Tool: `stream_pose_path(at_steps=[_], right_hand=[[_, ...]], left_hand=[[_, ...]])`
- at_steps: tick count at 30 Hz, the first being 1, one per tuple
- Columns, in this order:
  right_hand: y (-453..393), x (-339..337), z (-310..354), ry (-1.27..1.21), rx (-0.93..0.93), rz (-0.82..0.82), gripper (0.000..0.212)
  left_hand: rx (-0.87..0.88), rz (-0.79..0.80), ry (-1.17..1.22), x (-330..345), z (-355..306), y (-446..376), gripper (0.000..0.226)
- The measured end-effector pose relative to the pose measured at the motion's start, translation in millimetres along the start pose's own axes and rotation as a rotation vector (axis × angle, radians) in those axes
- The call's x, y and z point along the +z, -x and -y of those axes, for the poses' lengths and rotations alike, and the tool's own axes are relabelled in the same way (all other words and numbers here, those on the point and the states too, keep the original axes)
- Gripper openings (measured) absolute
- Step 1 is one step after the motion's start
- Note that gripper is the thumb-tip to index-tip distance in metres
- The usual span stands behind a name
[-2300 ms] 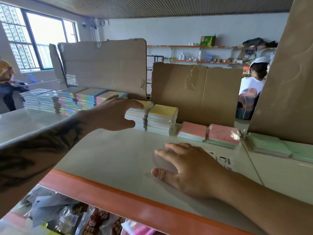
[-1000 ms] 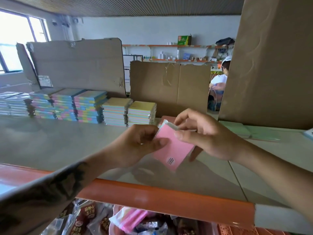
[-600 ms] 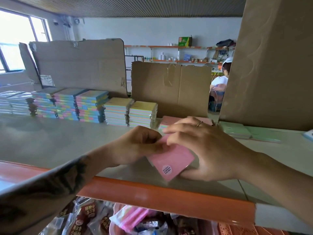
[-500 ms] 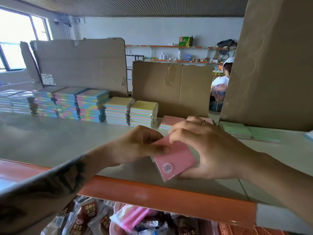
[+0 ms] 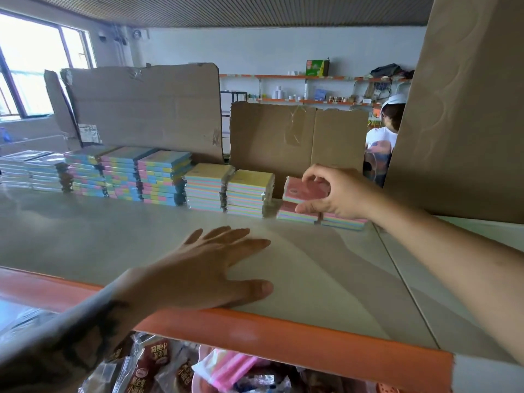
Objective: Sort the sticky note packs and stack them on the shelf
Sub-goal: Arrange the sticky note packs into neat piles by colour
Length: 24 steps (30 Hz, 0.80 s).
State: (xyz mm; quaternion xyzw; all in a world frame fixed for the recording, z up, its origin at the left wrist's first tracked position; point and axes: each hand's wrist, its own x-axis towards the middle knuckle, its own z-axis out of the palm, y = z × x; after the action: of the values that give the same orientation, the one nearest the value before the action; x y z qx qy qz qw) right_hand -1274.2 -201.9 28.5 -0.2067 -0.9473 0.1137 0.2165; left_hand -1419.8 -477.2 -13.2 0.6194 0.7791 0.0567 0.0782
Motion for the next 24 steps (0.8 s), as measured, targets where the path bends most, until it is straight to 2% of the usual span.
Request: stream_pose_path(at_steps=[6, 14, 20, 24], right_hand=[[-23.4, 26.5, -12.6, 0.088, 0.105, 0.142, 0.063], [-15.9, 25.7, -8.7, 0.151, 0.133, 0.195, 0.060], [12.7, 13.3, -8.8, 0.239, 0.111, 0.072, 0.076], [59.0, -9.4, -11.9, 0.238, 0.119, 0.052, 0.065]], left_hand=[[-0.035, 0.037, 0.011, 4.5, -0.6, -2.4, 0.089], [-0.037, 0.024, 0.004, 5.8, 0.6, -2.6, 0.091], [-0.011, 0.003, -0.029, 3.3, -0.2, -5.5, 0.097], [0.057, -0.041, -0.079, 4.1, -25.5, -19.1, 0.098]])
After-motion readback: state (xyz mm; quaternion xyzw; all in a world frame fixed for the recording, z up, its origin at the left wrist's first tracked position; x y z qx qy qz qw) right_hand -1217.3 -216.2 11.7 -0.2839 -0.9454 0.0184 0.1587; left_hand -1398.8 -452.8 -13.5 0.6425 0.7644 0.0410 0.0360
